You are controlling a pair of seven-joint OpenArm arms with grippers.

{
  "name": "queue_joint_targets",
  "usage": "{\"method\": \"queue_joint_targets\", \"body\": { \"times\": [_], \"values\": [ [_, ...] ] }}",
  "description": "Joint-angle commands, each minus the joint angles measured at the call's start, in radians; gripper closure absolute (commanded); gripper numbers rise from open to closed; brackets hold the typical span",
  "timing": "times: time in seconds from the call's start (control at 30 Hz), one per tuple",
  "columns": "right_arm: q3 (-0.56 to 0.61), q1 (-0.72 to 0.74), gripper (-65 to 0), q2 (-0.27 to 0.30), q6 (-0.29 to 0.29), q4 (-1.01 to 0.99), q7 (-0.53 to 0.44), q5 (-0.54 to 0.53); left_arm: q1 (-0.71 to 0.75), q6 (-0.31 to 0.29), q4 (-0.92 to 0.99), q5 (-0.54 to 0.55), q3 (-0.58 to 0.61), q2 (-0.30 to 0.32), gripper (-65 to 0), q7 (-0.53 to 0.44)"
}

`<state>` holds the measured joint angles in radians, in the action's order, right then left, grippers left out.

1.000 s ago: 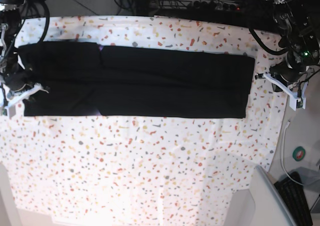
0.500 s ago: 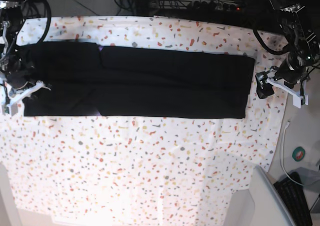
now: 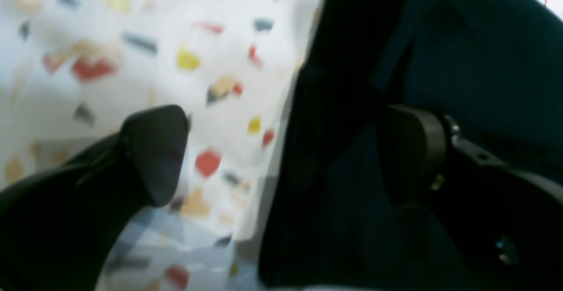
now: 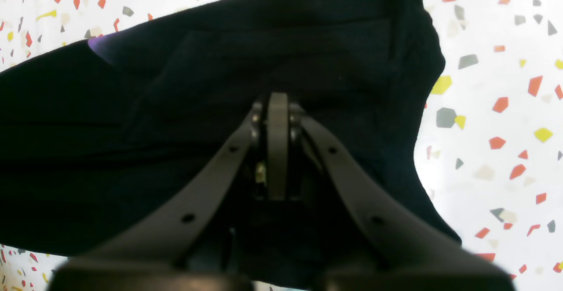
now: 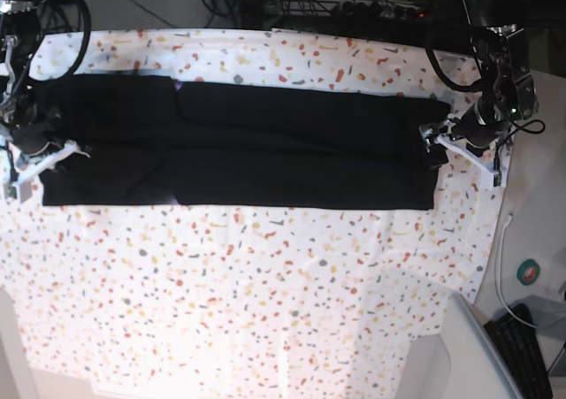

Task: Layout the t-shirt on the table in an organized manner, then fold the t-shirt properly
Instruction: 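Regrasp the strip end with the left gripper and tug it outward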

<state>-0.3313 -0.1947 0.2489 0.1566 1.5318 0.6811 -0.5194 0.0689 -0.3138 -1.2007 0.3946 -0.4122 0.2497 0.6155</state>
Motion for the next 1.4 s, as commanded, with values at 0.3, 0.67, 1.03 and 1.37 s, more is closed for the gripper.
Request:
{"method": "queue_joint_targets", "body": {
  "times": [0.3,0.67,1.03,1.37],
  "values": [
    [-0.004,-0.004,0.0,0.016,0.005,0.013,-0.018,-0.006,-0.011,0.000,-0.078,0.010,-0.003,0.013,-65.0,-0.013],
    [-0.004,-0.002,0.0,0.016,0.005,0.013,-0.018,-0.006,-0.031,0.000,-0.081,0.004,0.003,-0.019,-65.0,-0.013],
    [-0.004,-0.002,0.0,0.016,0.005,0.013,-0.018,-0.006,-0.082,0.000,0.061,0.004,0.114,-0.016,-65.0,-0.018],
    [-0.004,-0.005,0.0,0.016,0.005,0.013,-0.018,-0.006,-0.103,0.005,0.086,0.004,0.055,0.013,0.0,-0.019]
  ]
}}
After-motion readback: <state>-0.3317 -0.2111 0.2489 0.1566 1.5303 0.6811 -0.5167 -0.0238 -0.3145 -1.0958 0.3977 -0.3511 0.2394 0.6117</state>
